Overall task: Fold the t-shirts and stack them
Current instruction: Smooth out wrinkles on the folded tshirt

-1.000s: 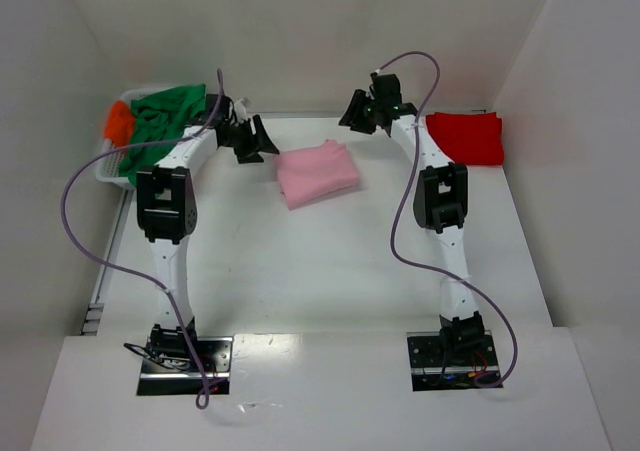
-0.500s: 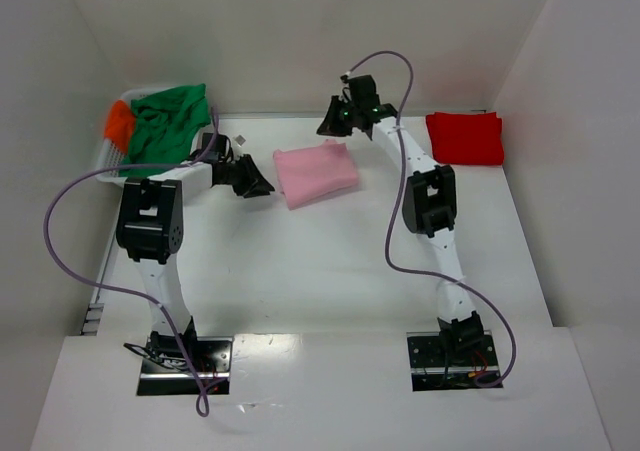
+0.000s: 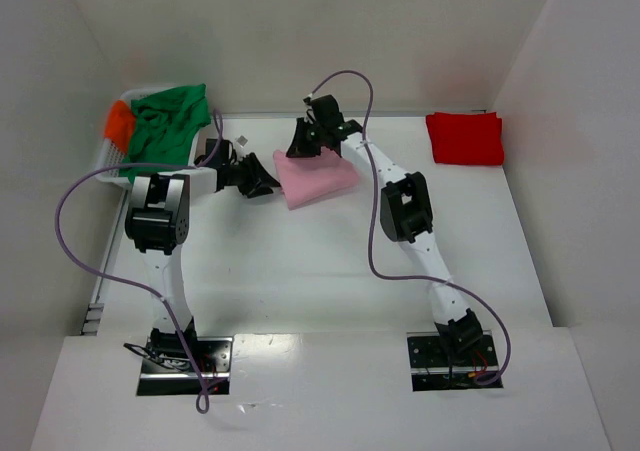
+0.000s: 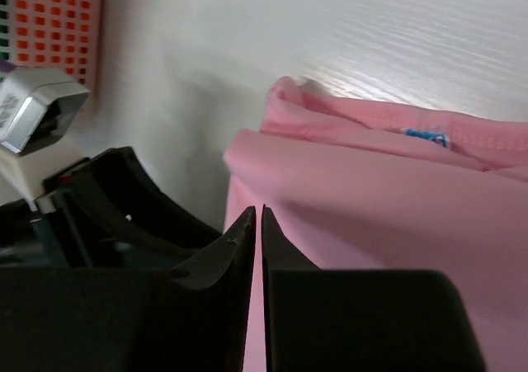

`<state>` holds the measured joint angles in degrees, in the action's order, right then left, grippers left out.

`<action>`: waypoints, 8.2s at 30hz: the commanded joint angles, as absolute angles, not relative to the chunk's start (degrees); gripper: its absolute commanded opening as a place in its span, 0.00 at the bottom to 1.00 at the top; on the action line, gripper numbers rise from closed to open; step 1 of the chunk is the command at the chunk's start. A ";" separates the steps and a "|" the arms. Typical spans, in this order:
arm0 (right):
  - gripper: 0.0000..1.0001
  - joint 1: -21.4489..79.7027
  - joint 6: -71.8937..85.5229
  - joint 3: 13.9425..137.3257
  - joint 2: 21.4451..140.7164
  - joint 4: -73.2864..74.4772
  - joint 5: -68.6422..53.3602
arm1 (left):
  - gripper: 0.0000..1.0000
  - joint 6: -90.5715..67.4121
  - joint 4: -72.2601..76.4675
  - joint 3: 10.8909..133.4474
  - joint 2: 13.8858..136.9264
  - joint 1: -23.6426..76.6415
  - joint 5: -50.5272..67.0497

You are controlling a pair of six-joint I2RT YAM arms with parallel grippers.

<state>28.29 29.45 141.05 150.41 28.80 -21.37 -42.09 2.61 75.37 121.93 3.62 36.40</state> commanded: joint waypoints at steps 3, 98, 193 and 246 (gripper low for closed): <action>0.11 28.65 30.76 146.77 153.98 28.48 -19.61 | 0.47 -41.04 7.38 76.03 124.89 3.69 39.81; 0.09 16.62 26.81 102.67 120.77 14.77 -11.32 | 0.08 -43.86 6.86 95.26 129.45 7.20 47.20; 0.09 18.81 22.32 85.00 122.61 11.16 -23.38 | 0.00 -41.84 -22.05 72.95 114.62 10.38 14.15; 0.00 14.24 38.58 89.82 127.34 -0.70 -34.54 | 0.00 -52.64 15.20 78.75 124.10 20.13 44.20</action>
<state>13.74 36.95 89.65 125.19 2.07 -32.71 -49.12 9.04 79.46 123.07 19.22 40.91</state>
